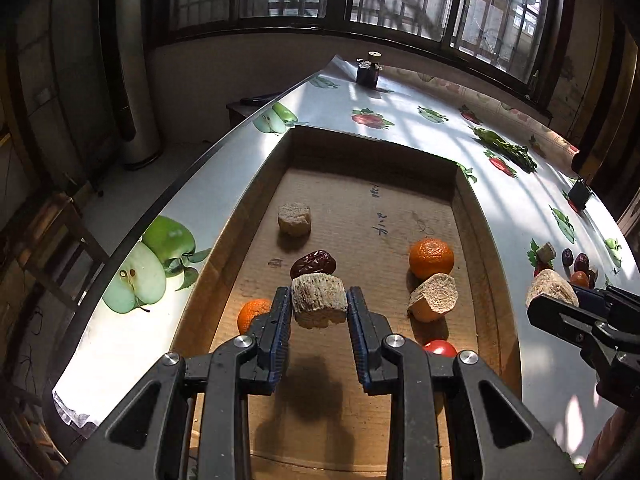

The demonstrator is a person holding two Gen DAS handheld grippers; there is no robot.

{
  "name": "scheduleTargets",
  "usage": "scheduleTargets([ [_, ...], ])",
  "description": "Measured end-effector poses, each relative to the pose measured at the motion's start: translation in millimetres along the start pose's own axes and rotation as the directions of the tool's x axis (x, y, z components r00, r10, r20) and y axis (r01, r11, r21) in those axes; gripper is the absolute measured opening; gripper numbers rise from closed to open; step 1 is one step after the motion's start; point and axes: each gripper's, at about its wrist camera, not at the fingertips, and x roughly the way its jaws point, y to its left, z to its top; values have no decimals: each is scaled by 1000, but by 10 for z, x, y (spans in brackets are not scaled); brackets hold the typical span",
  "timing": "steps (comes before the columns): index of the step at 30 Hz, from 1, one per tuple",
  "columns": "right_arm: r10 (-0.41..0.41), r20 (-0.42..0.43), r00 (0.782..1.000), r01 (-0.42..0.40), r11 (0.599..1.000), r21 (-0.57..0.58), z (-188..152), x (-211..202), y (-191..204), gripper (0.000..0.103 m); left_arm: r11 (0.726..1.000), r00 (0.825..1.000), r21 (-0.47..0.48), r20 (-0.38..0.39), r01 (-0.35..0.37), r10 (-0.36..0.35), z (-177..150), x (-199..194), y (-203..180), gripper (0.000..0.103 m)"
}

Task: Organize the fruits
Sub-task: 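Carry both bread pieces into the tray and release them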

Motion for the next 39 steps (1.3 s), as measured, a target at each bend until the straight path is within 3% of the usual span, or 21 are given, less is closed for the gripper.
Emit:
scheduleTargets([
  [9,-21,-76,997,11,991,-133,-176,382,430,42,1000,1000,8,18,-7,7,-46,3,-16,27],
  [15,-50,-64,997,37,983,-178,-263,397,507,42,999,1000,-44,18,23,-22,-56,-50,45,29],
  [21,-32,-43,999,25,986,-165,-250,320,495,42,996,999,-89,32,4,-1,-68,-196,82,47],
  [26,-25,15,1000,27,992,-126,-235,87,369,51,996,995,-61,73,-59,64,-95,-406,-56,80],
  [31,-48,51,998,51,996,-70,-267,-118,105,55,1000,996,15,88,-15,13,-152,-549,-389,84],
  [39,-93,77,993,88,994,65,-414,-463,-511,56,989,995,147,96,-24,9,-241,-635,-969,84],
])
